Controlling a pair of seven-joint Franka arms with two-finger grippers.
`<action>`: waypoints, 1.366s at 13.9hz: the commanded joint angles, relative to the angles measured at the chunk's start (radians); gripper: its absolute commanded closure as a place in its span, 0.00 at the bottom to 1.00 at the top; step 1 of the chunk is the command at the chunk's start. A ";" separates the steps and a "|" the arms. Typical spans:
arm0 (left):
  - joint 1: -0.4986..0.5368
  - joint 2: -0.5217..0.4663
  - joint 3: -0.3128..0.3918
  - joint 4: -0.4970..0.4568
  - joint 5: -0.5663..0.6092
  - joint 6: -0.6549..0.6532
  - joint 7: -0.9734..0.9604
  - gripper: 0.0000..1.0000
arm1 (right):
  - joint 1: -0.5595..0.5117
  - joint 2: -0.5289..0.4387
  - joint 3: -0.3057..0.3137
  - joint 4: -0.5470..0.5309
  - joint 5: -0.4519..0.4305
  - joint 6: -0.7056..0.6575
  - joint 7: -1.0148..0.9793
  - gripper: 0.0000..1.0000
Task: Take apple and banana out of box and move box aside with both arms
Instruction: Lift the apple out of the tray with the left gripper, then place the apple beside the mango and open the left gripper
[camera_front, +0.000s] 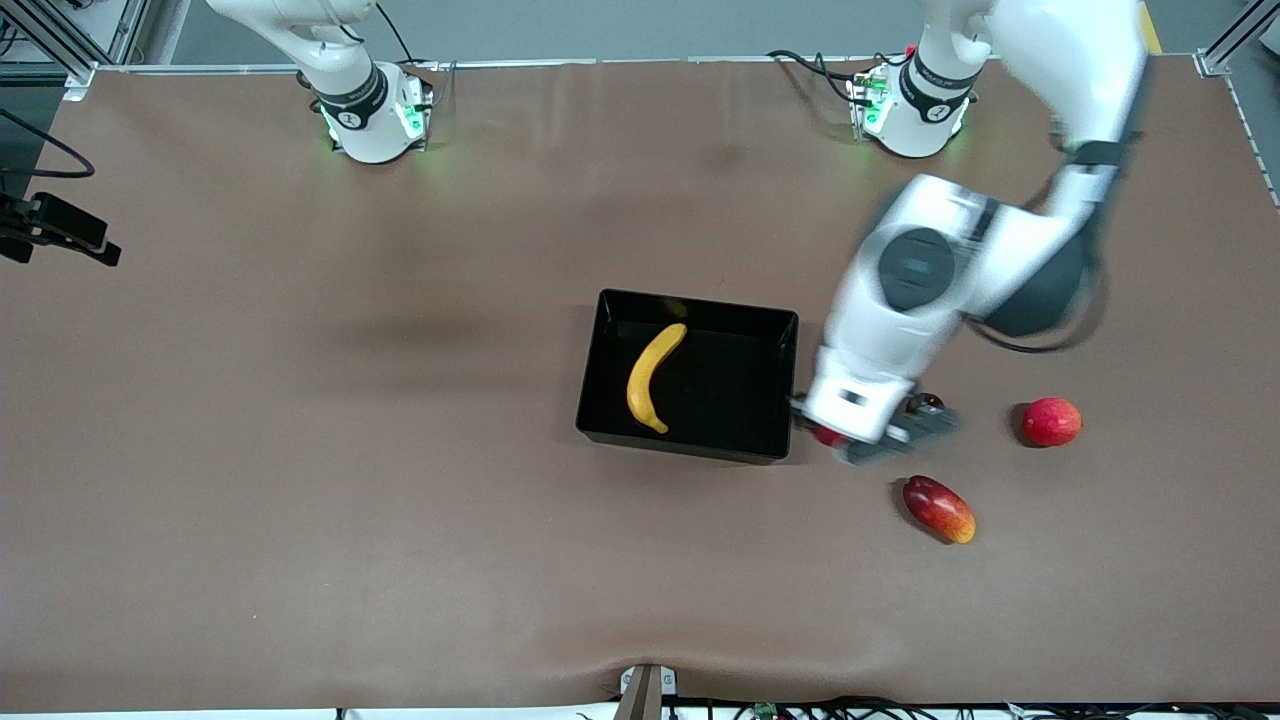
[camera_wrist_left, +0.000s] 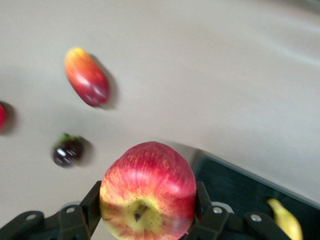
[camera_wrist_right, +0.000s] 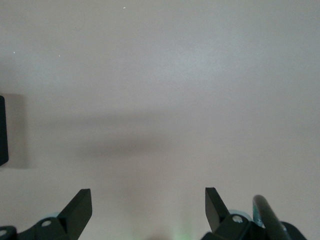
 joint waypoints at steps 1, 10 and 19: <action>0.086 0.000 -0.012 -0.001 -0.017 -0.016 0.159 1.00 | -0.017 0.003 0.010 0.012 0.009 -0.010 -0.002 0.00; 0.260 0.115 -0.001 -0.111 0.056 0.176 0.337 1.00 | -0.017 0.003 0.010 0.011 0.009 -0.010 -0.002 0.00; 0.362 0.127 0.001 -0.298 0.124 0.378 0.339 1.00 | -0.020 0.003 0.010 0.011 0.009 -0.010 -0.002 0.00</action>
